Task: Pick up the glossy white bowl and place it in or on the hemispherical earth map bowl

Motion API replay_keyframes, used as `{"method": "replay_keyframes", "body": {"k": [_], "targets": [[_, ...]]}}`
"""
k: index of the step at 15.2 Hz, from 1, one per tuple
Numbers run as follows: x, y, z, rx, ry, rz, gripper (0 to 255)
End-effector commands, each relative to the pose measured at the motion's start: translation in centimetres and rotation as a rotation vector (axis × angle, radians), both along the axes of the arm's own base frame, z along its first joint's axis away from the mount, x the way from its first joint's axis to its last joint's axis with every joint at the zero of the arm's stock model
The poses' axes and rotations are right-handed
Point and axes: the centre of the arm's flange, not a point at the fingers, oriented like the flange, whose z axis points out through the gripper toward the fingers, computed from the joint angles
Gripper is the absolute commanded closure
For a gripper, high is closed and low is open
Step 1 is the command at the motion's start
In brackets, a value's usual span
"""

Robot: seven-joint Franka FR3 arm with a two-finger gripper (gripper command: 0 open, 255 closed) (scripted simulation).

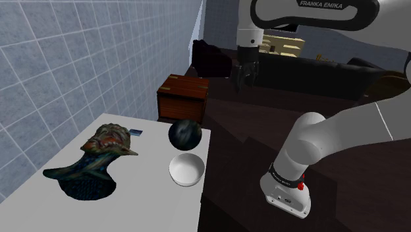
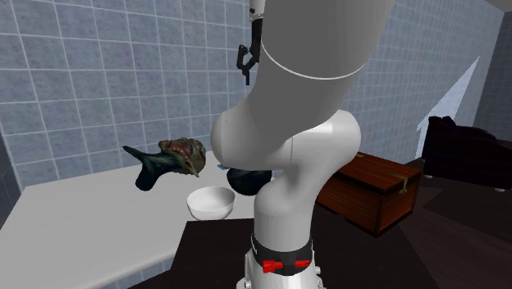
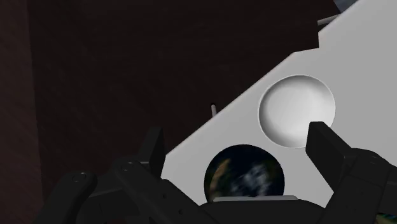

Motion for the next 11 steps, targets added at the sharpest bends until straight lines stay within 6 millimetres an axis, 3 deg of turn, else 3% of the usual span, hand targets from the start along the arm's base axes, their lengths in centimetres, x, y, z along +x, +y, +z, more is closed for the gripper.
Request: {"method": "replay_keyframes", "body": {"k": [1, 11], "targets": [[0.0, 0.0, 0.0, 0.0, 0.0, 0.0, 0], [2.2, 3.0, -12.4, 0.006, -0.049, -0.007, 0]]}}
